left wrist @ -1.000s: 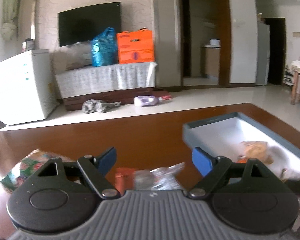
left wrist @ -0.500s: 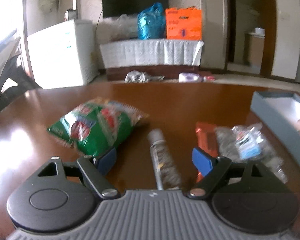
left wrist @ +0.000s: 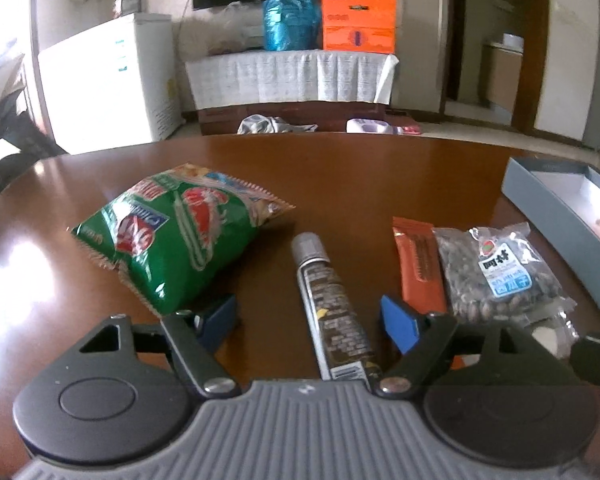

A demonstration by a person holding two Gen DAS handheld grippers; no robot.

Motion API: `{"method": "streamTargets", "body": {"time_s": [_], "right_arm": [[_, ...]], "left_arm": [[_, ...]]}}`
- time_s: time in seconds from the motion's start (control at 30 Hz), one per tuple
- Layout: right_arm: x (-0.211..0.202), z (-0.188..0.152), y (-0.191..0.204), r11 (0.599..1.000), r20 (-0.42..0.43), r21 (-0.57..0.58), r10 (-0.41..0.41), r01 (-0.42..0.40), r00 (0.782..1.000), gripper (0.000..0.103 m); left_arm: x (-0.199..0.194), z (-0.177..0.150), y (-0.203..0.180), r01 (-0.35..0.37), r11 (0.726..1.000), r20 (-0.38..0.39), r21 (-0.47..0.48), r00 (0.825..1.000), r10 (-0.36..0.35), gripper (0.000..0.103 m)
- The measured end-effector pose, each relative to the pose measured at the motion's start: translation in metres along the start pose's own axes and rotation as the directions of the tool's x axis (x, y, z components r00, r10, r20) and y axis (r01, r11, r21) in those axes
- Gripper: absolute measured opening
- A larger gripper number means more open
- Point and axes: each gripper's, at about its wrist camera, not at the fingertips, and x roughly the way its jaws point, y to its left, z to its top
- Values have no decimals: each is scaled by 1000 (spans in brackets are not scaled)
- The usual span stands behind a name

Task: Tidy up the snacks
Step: 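Grasp the silver spray can with the left gripper, then grasp the orange wrapped bar with the right gripper while the left holds the can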

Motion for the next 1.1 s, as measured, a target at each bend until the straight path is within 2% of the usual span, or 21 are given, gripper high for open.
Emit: {"method": "streamTargets", "body": {"time_s": [0.03,0.07,0.1,0.17,0.2,0.47,0.57,0.77,1.0,1.1], "right_arm": [[1,-1,-1,1000,-2,4,-3,3,1000,58],[1,-1,-2,1000,-3,10,-3,3,1000,58],[2,-1,-2,1000,-3,15,0,0,1000,58],[1,-1,-3,1000,-2,19,4,-3,1000,58],[2,0,-1,1000,-4,18,6,-6,1000,58],[20,11,12,997,8,60,39,-39,999,58],[36,16,22,994,1,79,74,-73,997,58],[66,24,36,986,-29,122,115,-111,993,51],[92,19,29,975,-95,212,86,-64,992,50],[100,20,33,982,-110,187,54,-33,992,50]], "left_arm": [[1,1,-2,1,1000,2,8,1000,-1,78],[1,3,-4,3,1000,6,13,1000,-3,66],[1,4,-5,5,1000,14,14,1000,-5,46],[0,5,-6,13,1000,17,16,1000,-14,25],[-1,6,-6,4,1000,16,20,1000,-5,23],[-7,5,19,-74,997,-10,-18,997,74,23],[-12,3,31,-80,996,-20,-29,997,79,23],[-19,-1,53,-84,996,-31,-31,996,83,23],[-22,-5,70,-60,996,-43,-68,997,57,23],[-22,-5,72,-57,996,-43,-71,998,54,23]]}}
